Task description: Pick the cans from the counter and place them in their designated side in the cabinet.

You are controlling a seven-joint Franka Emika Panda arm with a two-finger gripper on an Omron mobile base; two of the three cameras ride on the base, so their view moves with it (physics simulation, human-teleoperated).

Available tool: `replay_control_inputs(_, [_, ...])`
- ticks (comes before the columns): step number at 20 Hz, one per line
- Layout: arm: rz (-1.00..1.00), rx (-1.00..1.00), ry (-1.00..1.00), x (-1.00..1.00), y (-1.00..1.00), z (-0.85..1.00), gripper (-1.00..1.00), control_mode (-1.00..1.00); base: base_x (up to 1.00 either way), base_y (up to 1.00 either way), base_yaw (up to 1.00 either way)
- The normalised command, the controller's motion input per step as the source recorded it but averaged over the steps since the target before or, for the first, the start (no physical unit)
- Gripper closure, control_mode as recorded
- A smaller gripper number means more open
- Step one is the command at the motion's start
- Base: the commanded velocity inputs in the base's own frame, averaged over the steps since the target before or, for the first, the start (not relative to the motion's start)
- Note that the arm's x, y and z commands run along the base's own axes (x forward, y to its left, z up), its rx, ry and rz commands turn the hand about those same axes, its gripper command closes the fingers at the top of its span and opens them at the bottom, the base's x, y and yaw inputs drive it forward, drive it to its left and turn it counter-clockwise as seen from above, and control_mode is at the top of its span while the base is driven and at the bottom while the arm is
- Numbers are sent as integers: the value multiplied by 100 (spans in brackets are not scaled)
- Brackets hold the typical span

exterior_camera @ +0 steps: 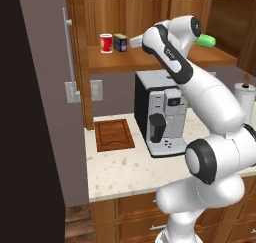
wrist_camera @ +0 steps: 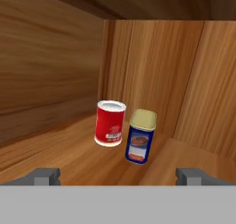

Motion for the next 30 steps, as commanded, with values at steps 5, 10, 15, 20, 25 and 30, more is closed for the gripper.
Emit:
replay_control_inputs(5, [4, -1, -3, -66, -3, 16, -100, -100, 0, 0, 0])
replay_control_inputs(10, [3, 0, -3, -65, -3, 11, -100, -100, 0, 0, 0])
replay_control_inputs(15, [3, 0, -4, -67, -8, 7, -100, -100, 0, 0, 0])
replay_control_inputs(20, [3, 0, -3, -66, -11, 6, -100, -100, 0, 0, 0])
replay_control_inputs(25, [3, 0, -4, -69, -22, 2, -100, -100, 0, 0, 0])
replay_control_inputs(30, [3, 0, -8, -71, -21, 0, -100, -100, 0, 0, 0])
